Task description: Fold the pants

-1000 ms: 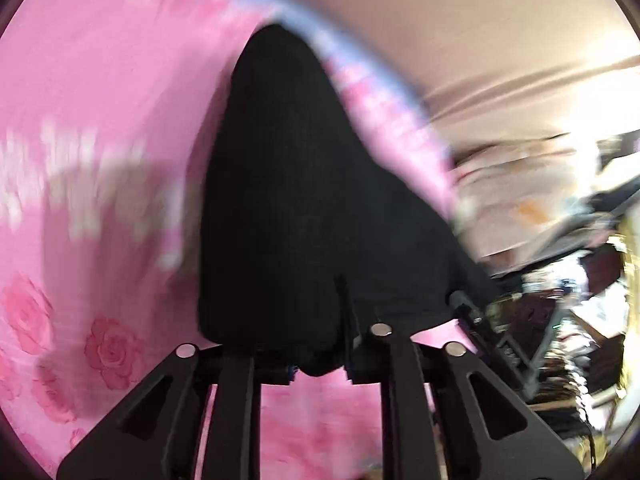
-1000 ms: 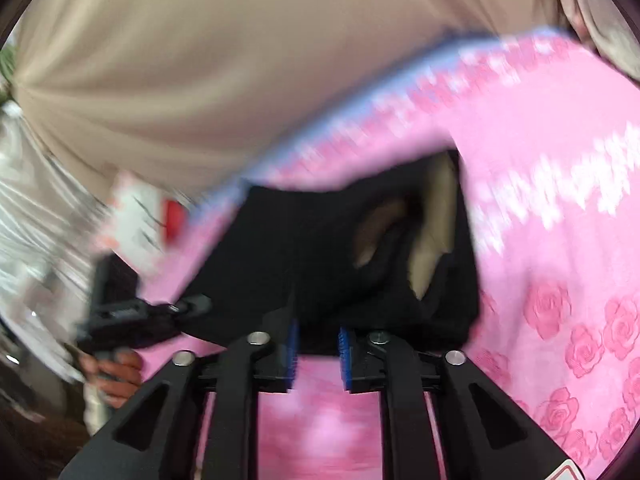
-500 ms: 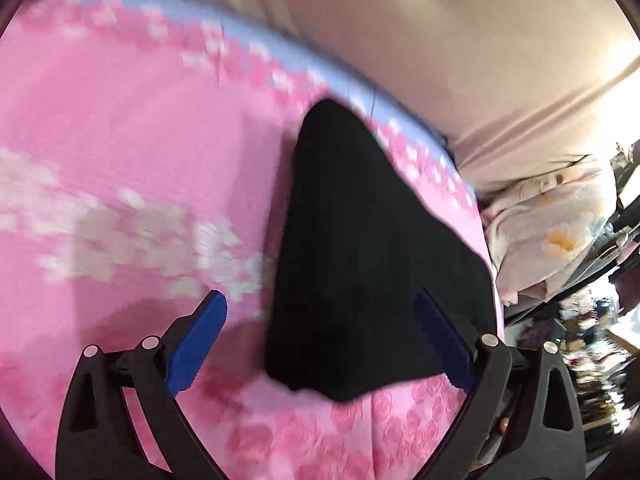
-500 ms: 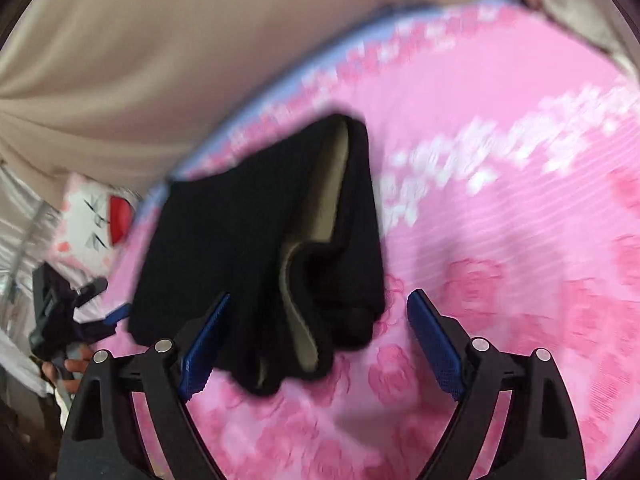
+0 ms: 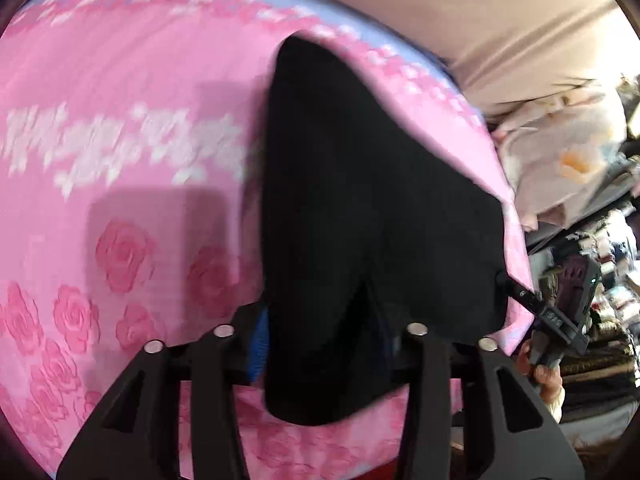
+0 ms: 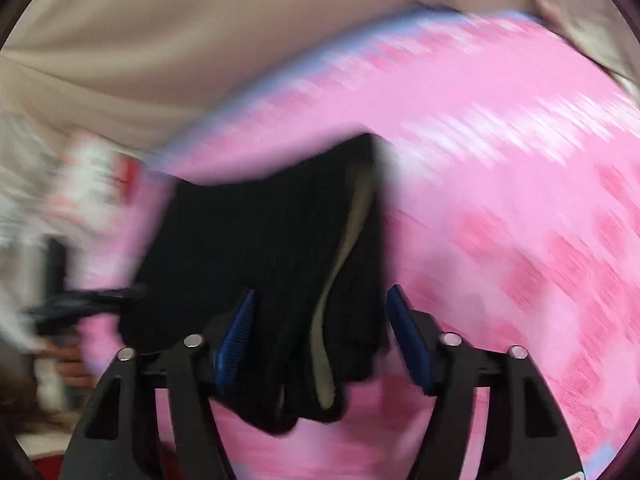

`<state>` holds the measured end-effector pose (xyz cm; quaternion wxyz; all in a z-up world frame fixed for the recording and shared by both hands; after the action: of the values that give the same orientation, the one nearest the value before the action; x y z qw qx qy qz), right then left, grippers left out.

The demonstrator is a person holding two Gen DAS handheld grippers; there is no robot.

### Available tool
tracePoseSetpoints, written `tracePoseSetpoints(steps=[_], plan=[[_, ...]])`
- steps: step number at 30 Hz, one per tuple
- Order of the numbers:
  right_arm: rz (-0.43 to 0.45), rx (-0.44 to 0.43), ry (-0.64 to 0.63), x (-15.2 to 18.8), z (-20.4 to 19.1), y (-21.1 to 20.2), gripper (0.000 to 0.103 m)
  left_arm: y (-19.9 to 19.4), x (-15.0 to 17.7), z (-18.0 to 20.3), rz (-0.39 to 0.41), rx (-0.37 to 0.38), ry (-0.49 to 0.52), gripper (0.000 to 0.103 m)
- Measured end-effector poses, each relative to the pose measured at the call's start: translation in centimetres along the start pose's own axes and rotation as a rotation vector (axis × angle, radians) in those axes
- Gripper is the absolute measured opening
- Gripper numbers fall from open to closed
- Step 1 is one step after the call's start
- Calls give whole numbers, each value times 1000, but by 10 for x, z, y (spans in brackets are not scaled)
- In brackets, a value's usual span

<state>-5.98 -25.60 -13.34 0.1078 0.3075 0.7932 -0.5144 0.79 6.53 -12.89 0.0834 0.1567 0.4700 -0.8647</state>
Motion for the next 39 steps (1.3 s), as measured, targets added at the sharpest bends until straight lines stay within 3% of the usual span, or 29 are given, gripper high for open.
tracePoseSetpoints(steps=[2, 4, 5, 7, 8, 9, 10, 11, 13, 14, 16, 18, 19, 20, 25, 27, 31, 36, 39], plan=[[40, -96, 103, -6, 5, -12, 71, -14, -6, 2, 39, 6, -33, 41], [152, -69, 22, -29, -6, -34, 72, -34, -17, 15, 125, -21, 8, 42], [178, -61, -12, -38, -11, -38, 78, -41, -23, 22, 174, -45, 47, 42], [184, -53, -55, -61, -13, -25, 80, -47, -36, 38, 257, -146, 129, 45], [136, -47, -58, -69, -10, -7, 71, -46, -41, 43, 276, -183, 142, 48], [96, -56, -63, -73, -10, 10, 25, -45, -43, 45, 293, -219, 158, 48], [66, -80, -76, -74, -14, 18, 4, -45, -43, 49, 307, -252, 172, 48], [61, -118, -98, -77, -26, 19, 5, -43, -45, 52, 316, -277, 182, 48], [161, -93, -215, -86, -59, -4, 4, -42, -46, 53, 330, -319, 194, 51], [204, -94, -248, -90, -70, -18, 4, -40, -47, 53, 335, -336, 197, 58], [239, -90, -241, -101, -67, -27, 4, -35, -45, 47, 357, -408, 209, 60], [191, 37, -222, -105, -35, 0, 6, -29, -41, 44, 359, -491, 251, 60], [103, 105, -200, -100, -11, 27, 12, -24, -40, 42, 355, -531, 271, 60], [48, 131, -165, -92, 3, 44, 13, -22, -39, 41, 351, -537, 278, 60], [281, 73, -148, -93, -32, -28, 25, -35, -40, 44, 380, -490, 249, 62], [301, 54, -221, -93, -64, -37, 25, -34, -43, 50, 394, -491, 250, 78], [163, -83, -343, -85, -136, 2, 25, -7, -42, 31, 323, -631, 246, 80], [-6, -173, -454, -85, -215, 82, 25, -9, -36, 10, 326, -560, 169, 81], [-152, -120, -521, -86, -249, 170, 25, -9, -35, 8, 329, -583, 183, 80]])
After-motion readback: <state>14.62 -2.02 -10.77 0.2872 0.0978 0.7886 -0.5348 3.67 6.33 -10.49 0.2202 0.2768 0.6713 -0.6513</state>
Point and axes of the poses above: each gripper's, at about its wrist camera, not at the fingertips, and y roughly the way its jaws point, z to its right, x to its underside, the point moved 5 cm from there along y, roughly the way its jaws point
